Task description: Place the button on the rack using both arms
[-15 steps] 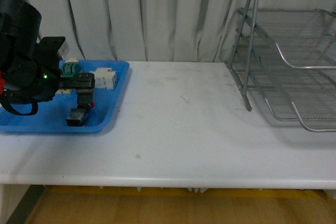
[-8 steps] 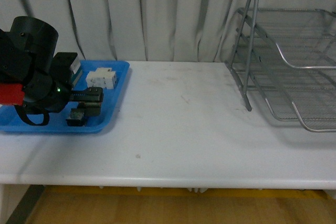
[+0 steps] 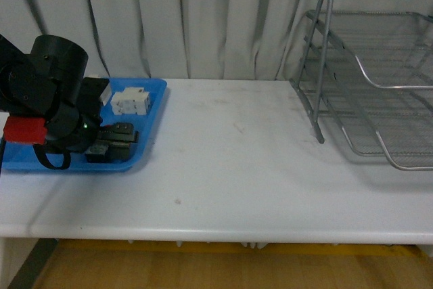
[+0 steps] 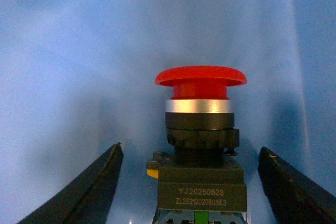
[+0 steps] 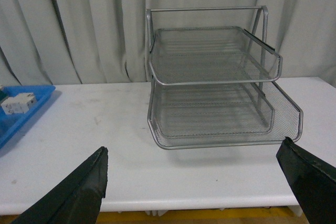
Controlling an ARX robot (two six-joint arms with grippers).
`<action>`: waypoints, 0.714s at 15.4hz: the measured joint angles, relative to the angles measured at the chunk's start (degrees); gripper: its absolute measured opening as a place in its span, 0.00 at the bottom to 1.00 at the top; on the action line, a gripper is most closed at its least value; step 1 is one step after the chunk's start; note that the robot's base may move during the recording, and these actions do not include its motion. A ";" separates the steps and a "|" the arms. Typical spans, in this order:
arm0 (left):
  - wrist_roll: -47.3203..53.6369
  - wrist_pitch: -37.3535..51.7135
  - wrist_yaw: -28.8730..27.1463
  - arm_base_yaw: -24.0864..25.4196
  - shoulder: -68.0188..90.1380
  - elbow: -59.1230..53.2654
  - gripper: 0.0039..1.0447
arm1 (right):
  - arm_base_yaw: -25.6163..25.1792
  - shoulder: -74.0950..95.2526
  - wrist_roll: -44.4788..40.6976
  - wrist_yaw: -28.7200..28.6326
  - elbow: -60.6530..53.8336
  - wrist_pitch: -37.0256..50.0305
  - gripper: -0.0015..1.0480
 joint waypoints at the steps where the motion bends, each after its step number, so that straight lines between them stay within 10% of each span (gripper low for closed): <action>1: 0.07 0.28 -0.09 -0.09 0.00 0.00 0.62 | 0.00 0.00 0.00 0.00 0.00 -0.02 0.94; 4: 0.92 0.57 -0.22 -0.07 0.00 0.11 0.37 | 0.00 0.00 0.00 0.00 0.00 0.00 0.94; 11: -0.24 8.90 4.33 -0.17 -14.23 -8.72 0.35 | 0.00 0.00 0.00 0.00 0.00 -0.02 0.94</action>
